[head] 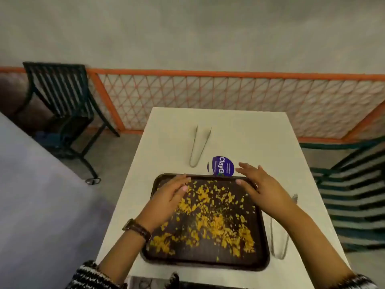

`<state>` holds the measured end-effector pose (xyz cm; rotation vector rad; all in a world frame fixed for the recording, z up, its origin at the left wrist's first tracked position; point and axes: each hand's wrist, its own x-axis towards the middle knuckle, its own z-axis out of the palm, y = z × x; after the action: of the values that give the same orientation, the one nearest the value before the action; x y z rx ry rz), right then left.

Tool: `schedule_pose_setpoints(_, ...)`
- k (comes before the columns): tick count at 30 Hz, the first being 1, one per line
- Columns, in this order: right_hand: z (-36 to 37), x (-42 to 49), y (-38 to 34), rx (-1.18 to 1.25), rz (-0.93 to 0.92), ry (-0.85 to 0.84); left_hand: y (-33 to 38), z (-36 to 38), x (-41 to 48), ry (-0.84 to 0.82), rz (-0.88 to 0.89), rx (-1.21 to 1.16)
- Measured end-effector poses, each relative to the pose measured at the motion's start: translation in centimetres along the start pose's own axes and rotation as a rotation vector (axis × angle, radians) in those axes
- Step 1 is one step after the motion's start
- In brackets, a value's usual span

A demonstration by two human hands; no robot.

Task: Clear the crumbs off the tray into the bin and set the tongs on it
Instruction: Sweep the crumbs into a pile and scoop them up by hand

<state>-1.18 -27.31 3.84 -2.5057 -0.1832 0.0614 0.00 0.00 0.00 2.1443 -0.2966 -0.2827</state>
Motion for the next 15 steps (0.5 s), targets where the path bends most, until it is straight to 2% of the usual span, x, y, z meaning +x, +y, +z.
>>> schedule_pose_setpoints(5, 5.8, -2.4, 3.0, -0.139, 0.017, -0.228, -3.6, 3.3, -1.5, -0.042, -0.133, 0.047)
schedule_pose_setpoints(10, 11.5, -4.7, 5.8, -0.087, 0.054, -0.274, -8.1, 7.2, -3.4, 0.047, -0.269, 0.038)
schedule_pose_setpoints(15, 16.1, -7.3, 7.5, -0.005, 0.236, -0.272, -11.7, 10.0, -5.1, 0.056, -0.374, 0.196)
